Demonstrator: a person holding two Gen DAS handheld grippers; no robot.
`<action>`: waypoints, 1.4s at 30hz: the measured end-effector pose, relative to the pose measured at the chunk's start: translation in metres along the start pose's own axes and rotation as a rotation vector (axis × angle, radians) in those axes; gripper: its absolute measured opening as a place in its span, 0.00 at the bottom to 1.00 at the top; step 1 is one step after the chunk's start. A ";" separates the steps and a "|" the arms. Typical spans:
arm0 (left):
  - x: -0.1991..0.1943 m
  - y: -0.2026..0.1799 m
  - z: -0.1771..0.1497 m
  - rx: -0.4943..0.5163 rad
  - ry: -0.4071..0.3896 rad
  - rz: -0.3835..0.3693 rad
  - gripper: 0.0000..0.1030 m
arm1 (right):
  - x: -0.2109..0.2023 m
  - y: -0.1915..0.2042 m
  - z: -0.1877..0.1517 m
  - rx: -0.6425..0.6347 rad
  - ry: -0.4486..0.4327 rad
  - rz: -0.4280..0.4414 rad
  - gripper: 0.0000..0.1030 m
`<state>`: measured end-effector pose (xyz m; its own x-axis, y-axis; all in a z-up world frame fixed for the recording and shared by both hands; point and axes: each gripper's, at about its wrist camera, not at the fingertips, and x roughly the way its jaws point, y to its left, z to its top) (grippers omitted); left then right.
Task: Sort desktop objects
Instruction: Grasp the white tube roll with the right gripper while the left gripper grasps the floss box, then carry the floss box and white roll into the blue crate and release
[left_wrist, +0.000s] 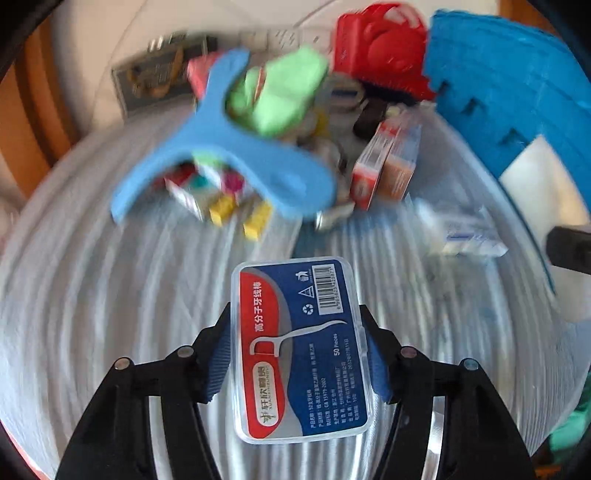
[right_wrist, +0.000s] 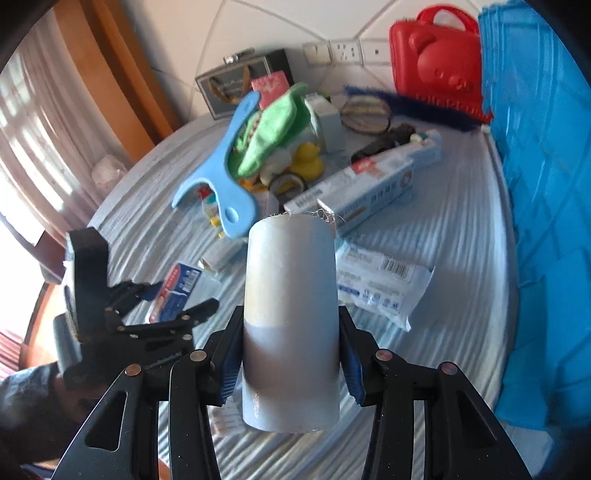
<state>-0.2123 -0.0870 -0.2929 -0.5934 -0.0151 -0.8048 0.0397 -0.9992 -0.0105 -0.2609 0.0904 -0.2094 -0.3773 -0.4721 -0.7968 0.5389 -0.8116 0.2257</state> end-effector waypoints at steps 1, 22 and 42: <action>-0.013 -0.001 0.007 0.034 -0.034 0.003 0.59 | -0.006 0.004 0.002 -0.001 -0.017 -0.010 0.44; -0.241 -0.113 0.145 0.419 -0.654 -0.266 0.59 | -0.245 0.060 0.021 0.112 -0.607 -0.365 0.44; -0.266 -0.331 0.203 0.413 -0.674 -0.232 0.59 | -0.377 -0.156 0.000 0.266 -0.723 -0.459 0.44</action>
<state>-0.2308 0.2401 0.0453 -0.9105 0.3051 -0.2792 -0.3644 -0.9111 0.1926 -0.2030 0.3952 0.0553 -0.9433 -0.1099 -0.3132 0.0595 -0.9843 0.1660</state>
